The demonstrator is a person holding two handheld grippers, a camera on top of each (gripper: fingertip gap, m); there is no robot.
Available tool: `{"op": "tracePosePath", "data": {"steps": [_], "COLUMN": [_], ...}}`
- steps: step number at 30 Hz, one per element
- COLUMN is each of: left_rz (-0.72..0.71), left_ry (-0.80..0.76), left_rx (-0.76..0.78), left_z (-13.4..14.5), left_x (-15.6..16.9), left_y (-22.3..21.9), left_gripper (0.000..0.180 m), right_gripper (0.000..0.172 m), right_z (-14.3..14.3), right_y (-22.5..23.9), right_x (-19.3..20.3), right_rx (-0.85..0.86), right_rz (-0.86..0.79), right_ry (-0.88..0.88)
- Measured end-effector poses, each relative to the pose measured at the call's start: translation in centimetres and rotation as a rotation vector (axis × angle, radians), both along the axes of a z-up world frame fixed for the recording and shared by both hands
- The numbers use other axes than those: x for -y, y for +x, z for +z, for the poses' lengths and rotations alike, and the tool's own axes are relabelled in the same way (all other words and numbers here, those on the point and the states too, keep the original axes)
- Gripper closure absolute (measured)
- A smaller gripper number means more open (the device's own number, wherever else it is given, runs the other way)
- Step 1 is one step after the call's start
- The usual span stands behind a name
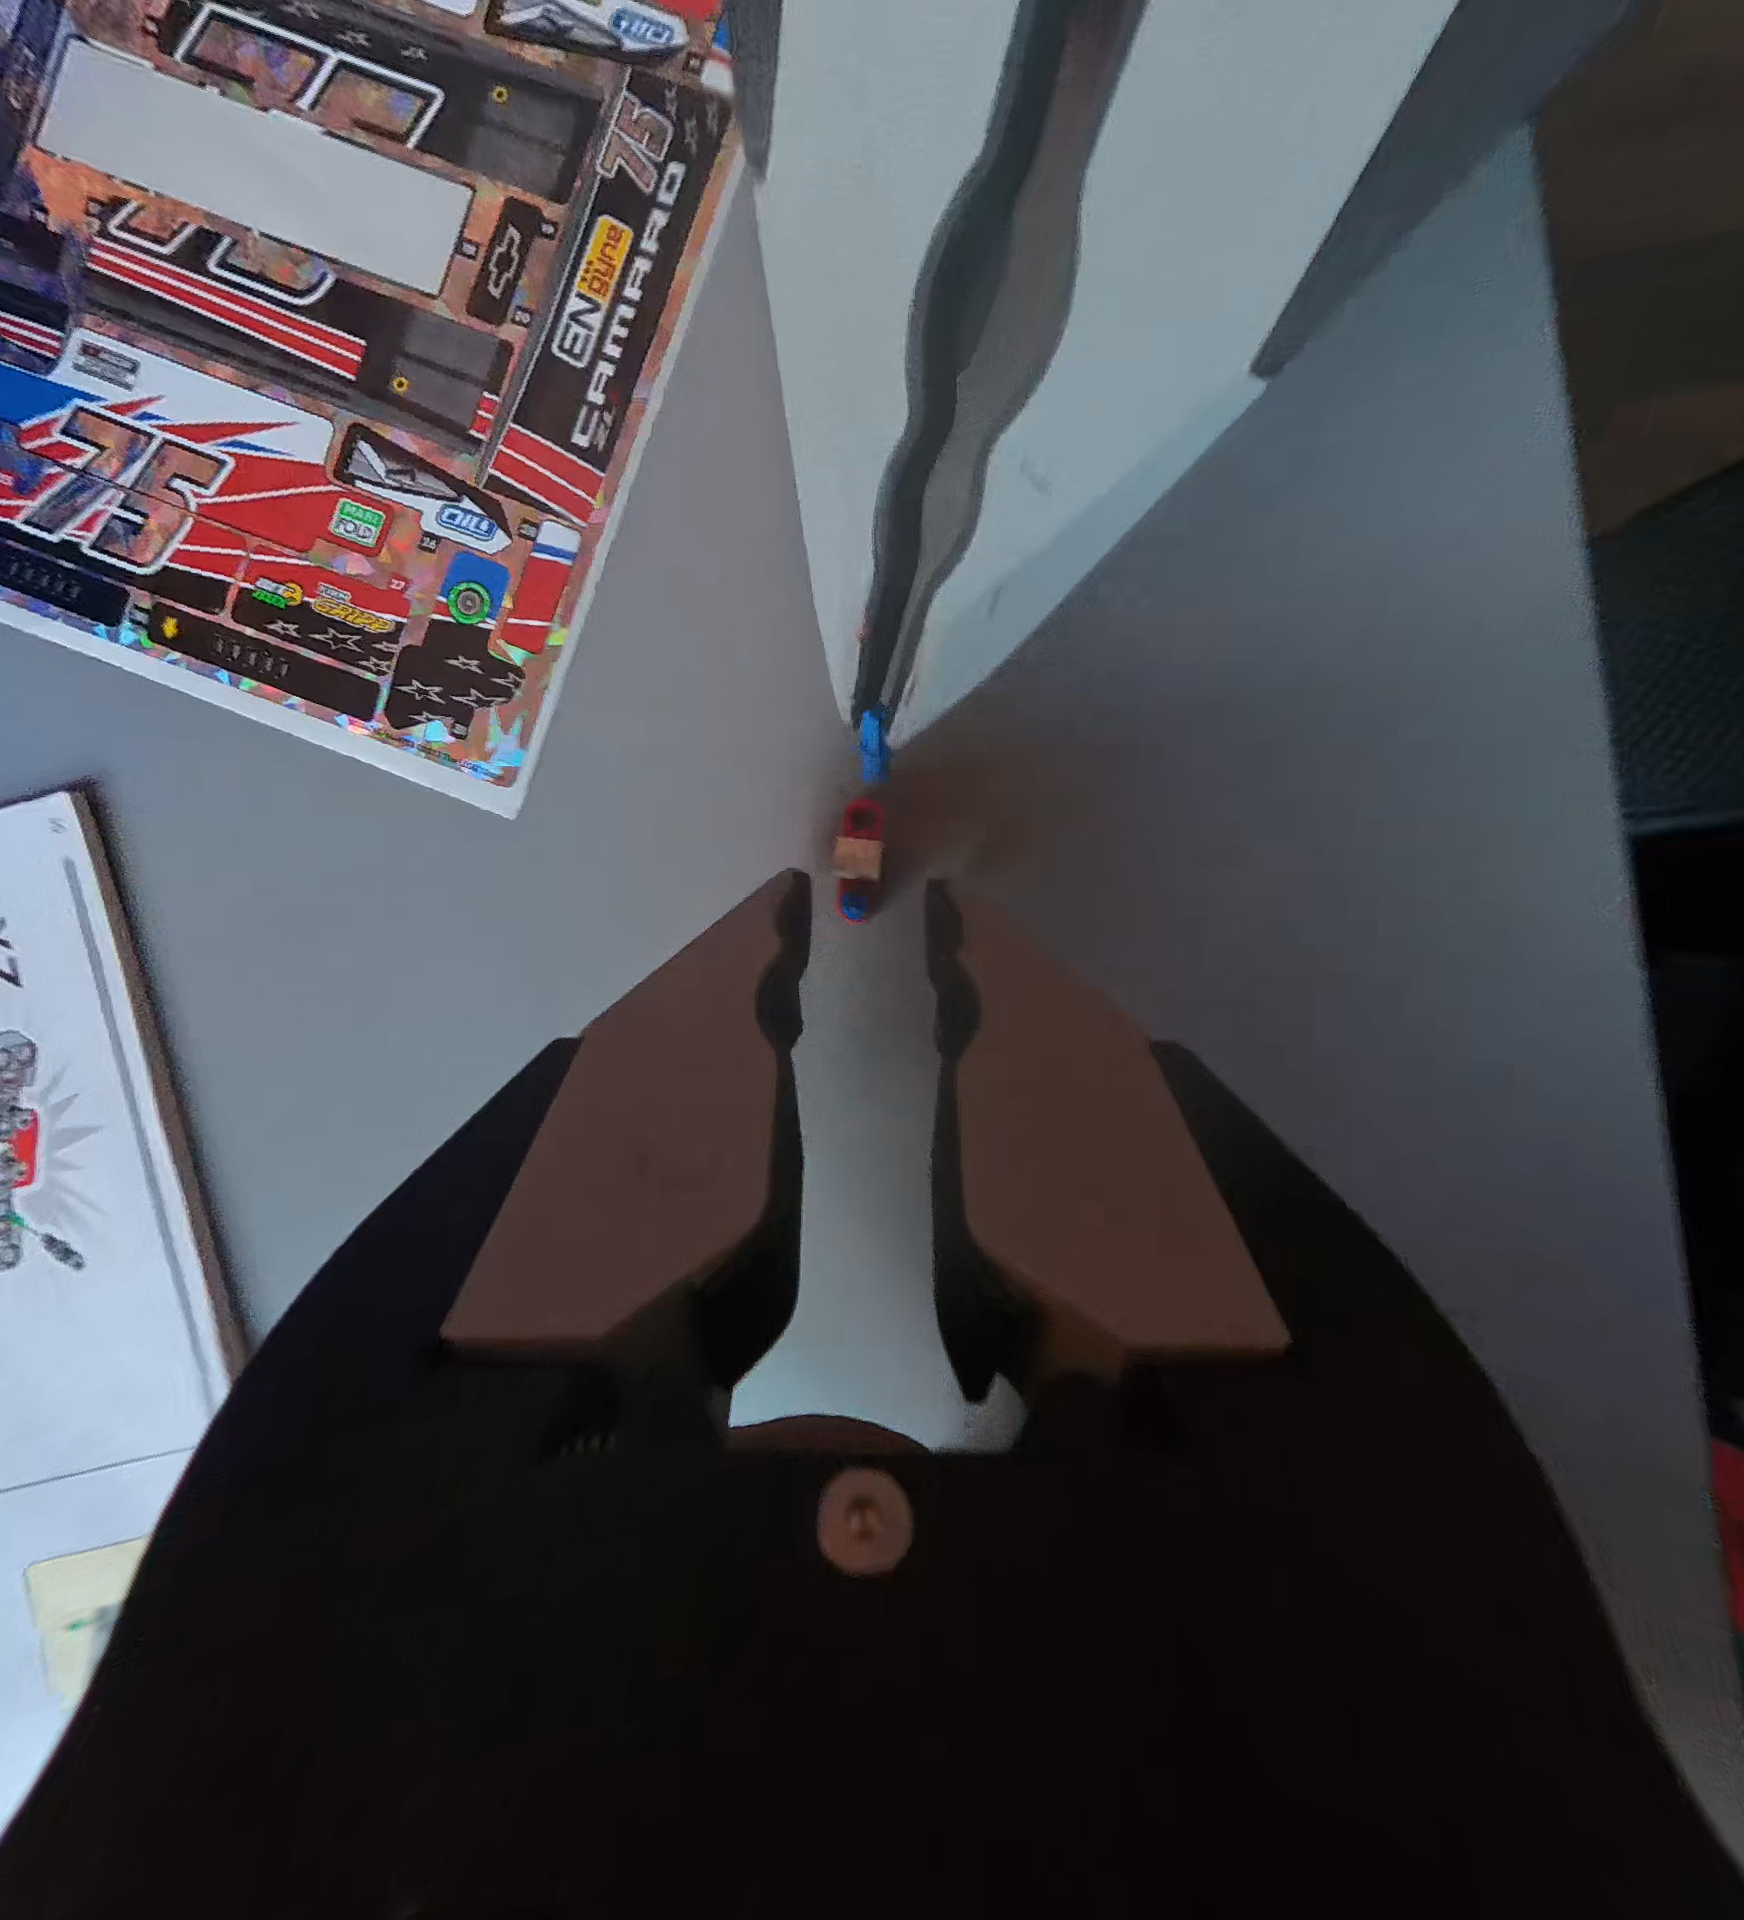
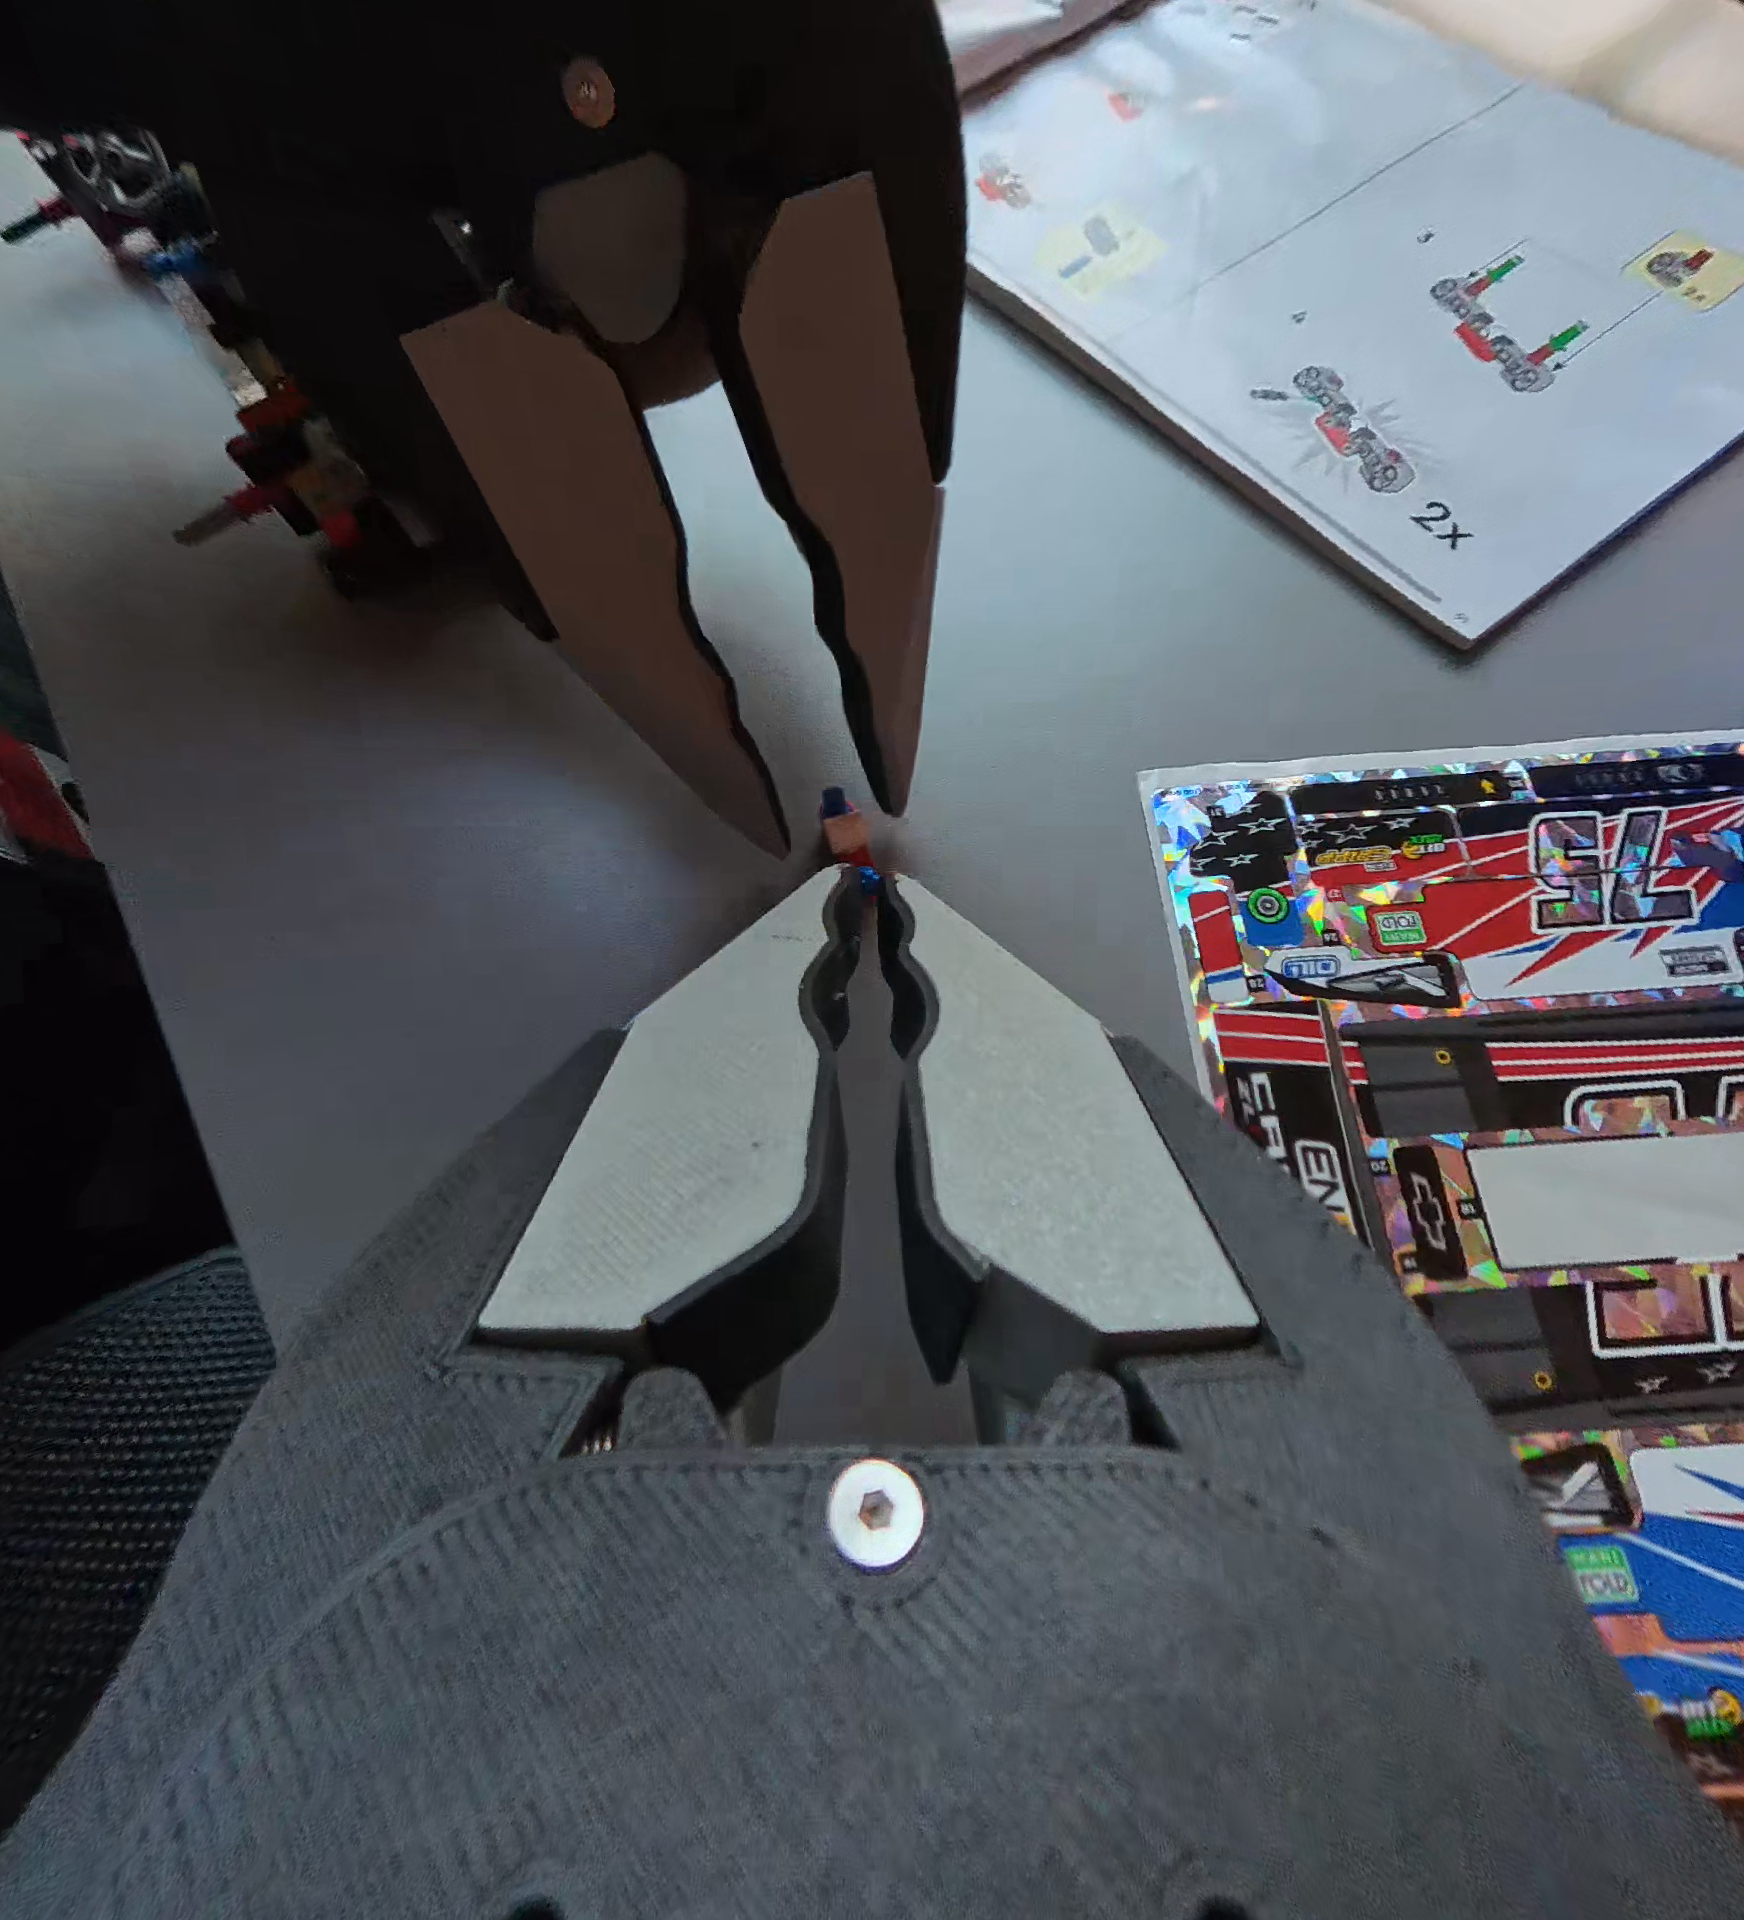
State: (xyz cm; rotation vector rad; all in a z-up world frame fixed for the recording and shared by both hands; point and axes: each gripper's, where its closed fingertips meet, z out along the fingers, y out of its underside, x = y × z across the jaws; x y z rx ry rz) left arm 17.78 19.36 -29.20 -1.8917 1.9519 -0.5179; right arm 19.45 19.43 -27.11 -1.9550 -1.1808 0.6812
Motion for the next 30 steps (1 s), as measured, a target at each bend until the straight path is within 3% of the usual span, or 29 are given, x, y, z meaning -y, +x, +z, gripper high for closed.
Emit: {"op": "tracePosePath", "data": {"steps": [4,18,30], "left_rz": [-0.029,-0.044,-0.046], "left_ry": [0.008,-0.035,-0.063], "left_rx": [-0.051,-0.014,-0.003], "left_z": [-0.5,-0.5,-0.6], "left_x": [-0.4,-0.5,-0.6], "left_y": [0.1,0.1,0.1], "left_gripper": [0.176,0.176,0.177], "right_gripper": [0.171,0.171,0.170], "right_z": [-0.5,-0.9,-1.2], "right_y": [-0.3,-0.7,-1.3], "right_x": [-0.4,-0.6,-0.2], "right_rx": [0.045,0.212,0.333], "right_rz": [0.021,0.088,0.246], "right_ry": [0.017,0.081,0.109]}}
